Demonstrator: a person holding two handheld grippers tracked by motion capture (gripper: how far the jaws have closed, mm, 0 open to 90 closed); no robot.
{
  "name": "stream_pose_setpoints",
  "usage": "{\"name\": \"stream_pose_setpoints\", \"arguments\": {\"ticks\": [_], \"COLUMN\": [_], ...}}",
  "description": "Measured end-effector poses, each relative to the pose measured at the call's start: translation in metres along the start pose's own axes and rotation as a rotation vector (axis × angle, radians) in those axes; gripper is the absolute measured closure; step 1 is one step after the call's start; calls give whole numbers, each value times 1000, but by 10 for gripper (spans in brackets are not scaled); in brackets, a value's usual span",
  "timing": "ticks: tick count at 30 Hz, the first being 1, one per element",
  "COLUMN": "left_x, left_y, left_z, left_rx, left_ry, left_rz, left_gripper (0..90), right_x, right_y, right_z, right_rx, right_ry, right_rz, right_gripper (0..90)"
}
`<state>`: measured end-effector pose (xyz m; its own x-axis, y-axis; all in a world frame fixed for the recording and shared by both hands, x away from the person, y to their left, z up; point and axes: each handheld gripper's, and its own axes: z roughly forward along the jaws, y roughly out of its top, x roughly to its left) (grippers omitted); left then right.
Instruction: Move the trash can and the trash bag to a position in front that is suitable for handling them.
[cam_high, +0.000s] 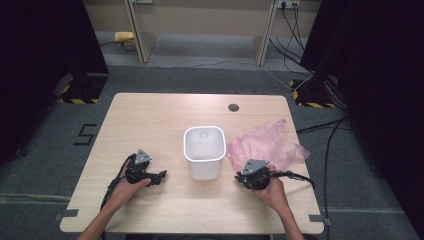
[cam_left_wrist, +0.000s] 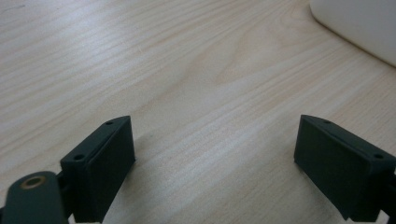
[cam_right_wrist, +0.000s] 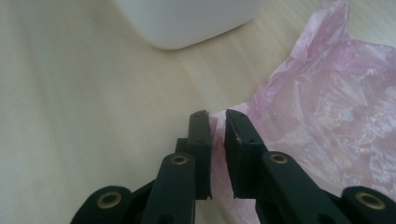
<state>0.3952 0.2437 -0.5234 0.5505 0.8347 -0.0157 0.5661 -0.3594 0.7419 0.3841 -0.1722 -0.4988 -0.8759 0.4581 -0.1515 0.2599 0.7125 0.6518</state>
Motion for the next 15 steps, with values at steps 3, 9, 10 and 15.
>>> {"name": "stream_pose_setpoints", "arguments": {"ticks": [3, 9, 10, 15], "left_x": [0, 0, 0, 0], "left_y": [0, 0, 0, 0], "left_z": [0, 0, 0, 0], "left_rx": [0, 0, 0, -2], "left_ry": [0, 0, 0, 0], "left_rz": [0, -1, -1, -1], "left_gripper": [115, 114, 114, 112], "right_x": [5, 1, -1, -13], "right_y": [-9, -3, 0, 15], "right_z": [-11, -19, -19, -8], "right_rx": [-10, -123, -140, -170], "right_ry": [-2, -47, -66, -170], "right_rz": [42, 236, 257, 357], "right_gripper": [688, 517, 517, 485]}}
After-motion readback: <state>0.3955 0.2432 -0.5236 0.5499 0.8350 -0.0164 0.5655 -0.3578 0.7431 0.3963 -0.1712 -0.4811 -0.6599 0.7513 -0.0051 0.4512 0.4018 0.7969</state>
